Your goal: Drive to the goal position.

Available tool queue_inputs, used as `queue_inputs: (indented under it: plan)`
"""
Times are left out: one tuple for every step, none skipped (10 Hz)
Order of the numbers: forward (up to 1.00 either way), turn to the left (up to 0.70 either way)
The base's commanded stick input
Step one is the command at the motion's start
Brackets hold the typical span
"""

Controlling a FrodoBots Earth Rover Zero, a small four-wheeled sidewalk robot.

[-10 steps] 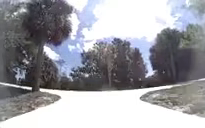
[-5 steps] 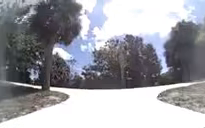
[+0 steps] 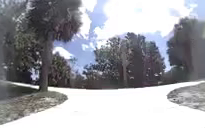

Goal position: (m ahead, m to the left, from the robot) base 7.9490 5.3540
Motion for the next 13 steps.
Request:
queue_inputs:
  plan:
    - [0.7, 0.0]
    - [0.7, 0.0]
    - [0.7, 0.0]
    - [0.7, 0.0]
    - [0.7, 0.0]
    - [0.7, 0.0]
    - [0.7, 0.0]
    - [0.7, 0.12]
    - [0.7, 0.35]
    - [0.7, 0.35]
    - [0.7, 0.35]
    - [0.7, 0.35]
    - [0.7, 0.35]
